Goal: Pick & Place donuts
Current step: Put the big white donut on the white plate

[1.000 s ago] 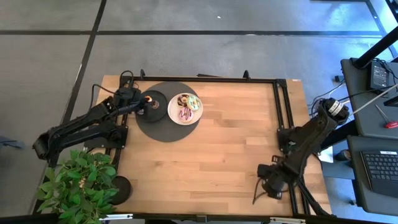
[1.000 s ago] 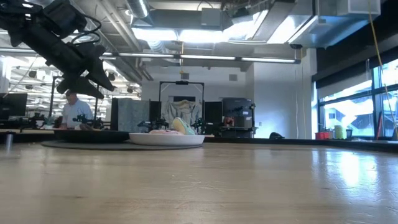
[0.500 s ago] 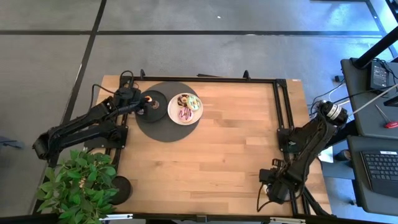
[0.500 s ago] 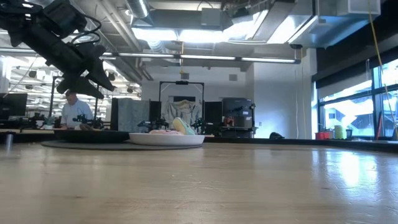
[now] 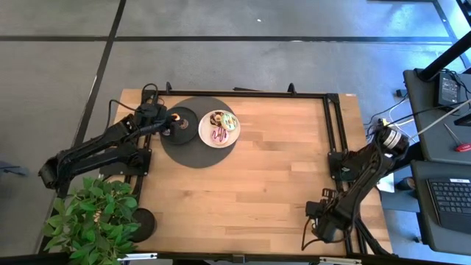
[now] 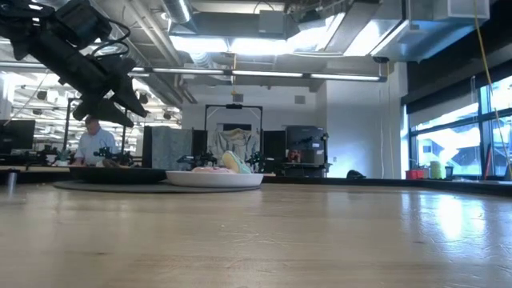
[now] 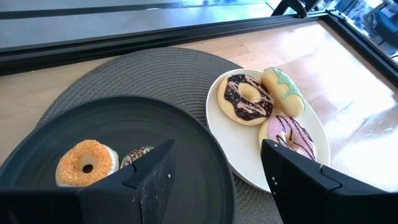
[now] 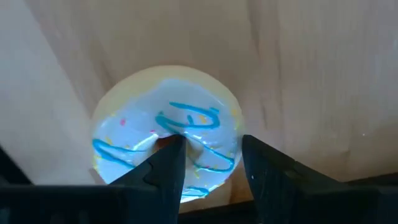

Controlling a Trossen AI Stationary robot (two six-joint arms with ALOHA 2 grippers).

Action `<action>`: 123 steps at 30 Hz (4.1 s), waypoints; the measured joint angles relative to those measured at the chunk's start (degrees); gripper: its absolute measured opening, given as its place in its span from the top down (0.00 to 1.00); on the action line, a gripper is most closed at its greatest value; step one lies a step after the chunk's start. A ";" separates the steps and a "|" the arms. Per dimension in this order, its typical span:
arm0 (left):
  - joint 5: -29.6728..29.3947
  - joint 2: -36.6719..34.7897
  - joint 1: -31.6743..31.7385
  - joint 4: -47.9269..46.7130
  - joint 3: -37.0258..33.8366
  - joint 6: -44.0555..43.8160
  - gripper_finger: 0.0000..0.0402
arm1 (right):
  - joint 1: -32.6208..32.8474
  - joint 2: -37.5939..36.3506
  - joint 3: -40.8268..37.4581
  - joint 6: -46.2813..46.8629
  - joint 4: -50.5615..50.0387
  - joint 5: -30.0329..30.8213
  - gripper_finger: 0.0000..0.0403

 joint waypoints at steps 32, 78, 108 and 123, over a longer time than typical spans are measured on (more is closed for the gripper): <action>7.23 2.15 -8.37 21.66 0.00 6.93 0.43 | -35.24 -2.01 20.28 -35.06 -10.89 52.30 0.98; -35.91 45.38 -37.37 81.07 5.07 38.96 0.67 | -62.51 15.35 22.29 -105.69 77.66 55.62 0.97; -36.77 45.35 -36.10 79.24 5.07 35.99 0.77 | -60.92 15.35 22.29 -105.09 77.66 52.49 0.97; -42.79 45.33 -35.78 78.70 5.05 37.49 0.77 | -58.34 15.24 22.29 -104.80 77.63 49.22 0.97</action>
